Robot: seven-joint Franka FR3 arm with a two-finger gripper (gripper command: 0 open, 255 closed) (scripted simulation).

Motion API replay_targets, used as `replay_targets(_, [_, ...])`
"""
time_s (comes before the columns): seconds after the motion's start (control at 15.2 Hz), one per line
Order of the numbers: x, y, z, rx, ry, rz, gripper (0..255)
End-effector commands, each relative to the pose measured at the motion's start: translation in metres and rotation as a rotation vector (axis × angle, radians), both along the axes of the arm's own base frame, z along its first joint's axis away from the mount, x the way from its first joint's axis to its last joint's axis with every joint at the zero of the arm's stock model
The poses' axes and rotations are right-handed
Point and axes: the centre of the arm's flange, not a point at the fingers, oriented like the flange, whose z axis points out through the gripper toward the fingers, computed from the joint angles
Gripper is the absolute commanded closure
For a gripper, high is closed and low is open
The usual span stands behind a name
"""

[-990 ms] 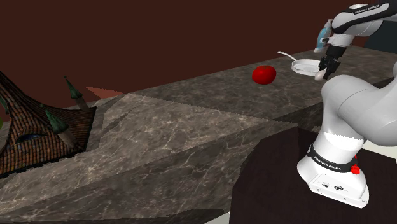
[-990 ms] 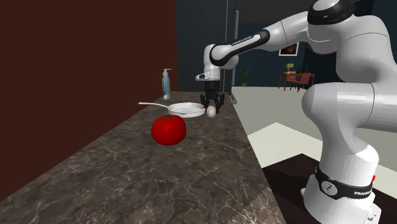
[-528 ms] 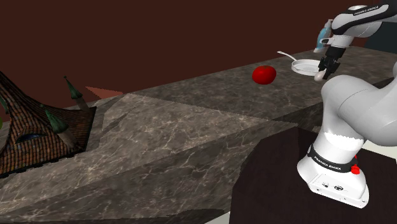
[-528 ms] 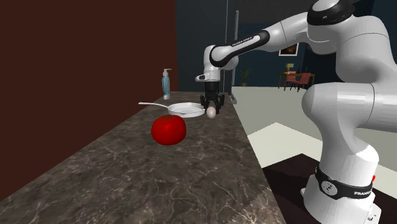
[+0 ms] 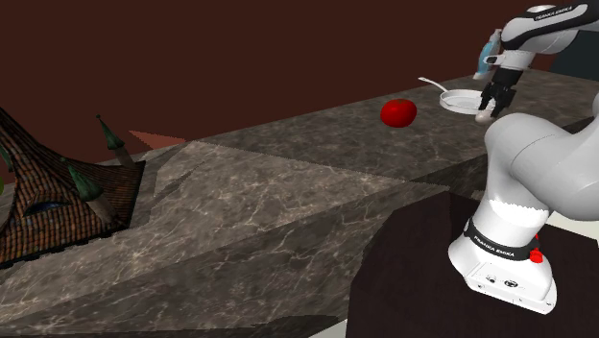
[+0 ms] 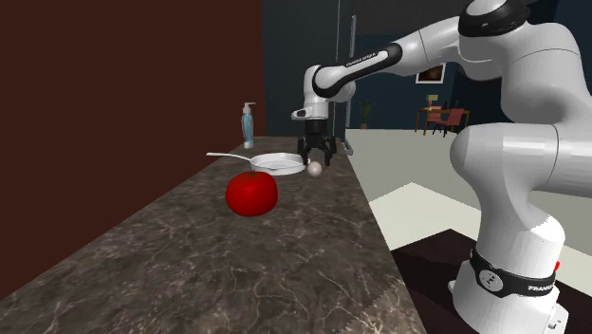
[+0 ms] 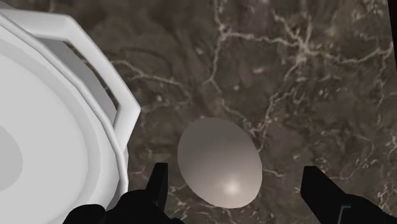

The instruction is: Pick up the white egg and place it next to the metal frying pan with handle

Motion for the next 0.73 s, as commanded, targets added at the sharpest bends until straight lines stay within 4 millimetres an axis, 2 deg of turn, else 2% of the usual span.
replay_targets(0.0, [-0.002,-0.004,0.019,0.0,0.0,0.0,0])
replay_targets(0.13, [-0.004,-0.009,0.042,0.0,0.0,0.0,0])
replay_targets(0.66, [-0.004,-0.009,0.042,0.0,0.0,0.0,0])
